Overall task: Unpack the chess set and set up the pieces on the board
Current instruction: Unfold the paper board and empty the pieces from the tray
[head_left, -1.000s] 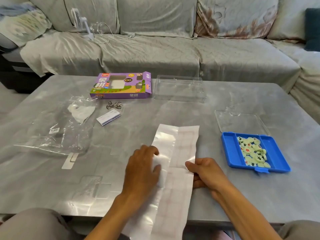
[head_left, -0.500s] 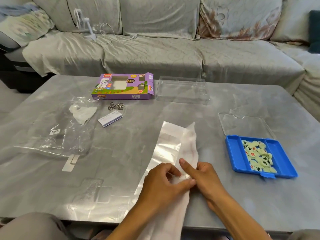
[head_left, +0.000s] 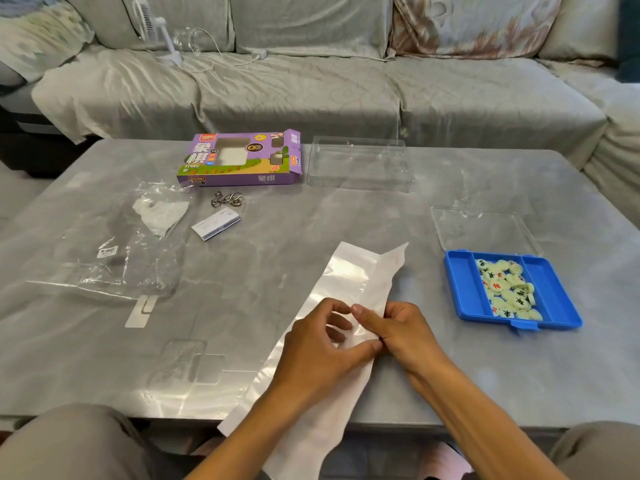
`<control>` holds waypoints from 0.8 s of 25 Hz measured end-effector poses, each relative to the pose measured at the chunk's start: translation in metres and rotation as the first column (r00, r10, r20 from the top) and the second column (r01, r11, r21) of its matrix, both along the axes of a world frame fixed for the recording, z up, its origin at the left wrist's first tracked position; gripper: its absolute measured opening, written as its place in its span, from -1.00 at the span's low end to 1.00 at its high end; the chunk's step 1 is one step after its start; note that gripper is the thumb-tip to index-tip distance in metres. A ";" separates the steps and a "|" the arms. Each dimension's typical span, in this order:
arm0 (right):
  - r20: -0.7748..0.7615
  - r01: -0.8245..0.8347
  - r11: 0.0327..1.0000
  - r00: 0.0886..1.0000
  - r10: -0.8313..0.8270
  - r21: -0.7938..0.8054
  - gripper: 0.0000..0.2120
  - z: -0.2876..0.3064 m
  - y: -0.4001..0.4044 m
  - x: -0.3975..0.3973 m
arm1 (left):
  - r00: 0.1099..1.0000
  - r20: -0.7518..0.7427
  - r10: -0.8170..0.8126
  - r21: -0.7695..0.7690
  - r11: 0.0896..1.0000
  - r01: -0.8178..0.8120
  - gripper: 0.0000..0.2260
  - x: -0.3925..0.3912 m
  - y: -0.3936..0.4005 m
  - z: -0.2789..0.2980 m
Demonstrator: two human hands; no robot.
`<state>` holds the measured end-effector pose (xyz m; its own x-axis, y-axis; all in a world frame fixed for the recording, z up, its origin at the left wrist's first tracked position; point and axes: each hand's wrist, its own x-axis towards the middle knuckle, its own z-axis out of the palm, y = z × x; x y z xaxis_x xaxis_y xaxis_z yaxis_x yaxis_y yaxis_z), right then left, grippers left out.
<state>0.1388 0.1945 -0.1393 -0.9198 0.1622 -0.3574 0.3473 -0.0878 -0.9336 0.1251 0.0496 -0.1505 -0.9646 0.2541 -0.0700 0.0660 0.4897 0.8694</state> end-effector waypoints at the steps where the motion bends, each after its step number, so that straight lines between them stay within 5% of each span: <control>1: -0.007 -0.006 1.000 1.000 0.006 0.005 -0.83 0.000 0.000 0.000 | 1.000 0.005 0.011 -0.006 1.000 -0.011 -0.66 0.000 0.001 0.000; 8: 0.013 -0.062 0.997 0.998 0.061 0.052 -0.78 -0.005 0.000 0.001 | 0.994 0.095 0.058 0.111 0.991 -0.068 -0.82 -0.006 -0.003 -0.001; 14: 0.004 -0.026 1.000 1.000 0.026 -0.008 -0.82 0.000 0.002 0.000 | 0.987 0.110 -0.114 0.171 0.981 0.094 -0.61 -0.001 -0.004 0.002; 20: 0.056 -0.141 0.989 0.989 0.138 0.048 -0.79 0.000 0.005 0.002 | 0.988 0.143 0.049 0.161 0.984 -0.072 -0.95 -0.006 -0.003 0.001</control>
<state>0.1412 0.1995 -0.1392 -0.9150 0.0530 -0.4000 0.4012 0.0132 -0.9159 0.1195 0.0470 -0.1491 -0.9625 0.2150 -0.1656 -0.0859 0.3376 0.9374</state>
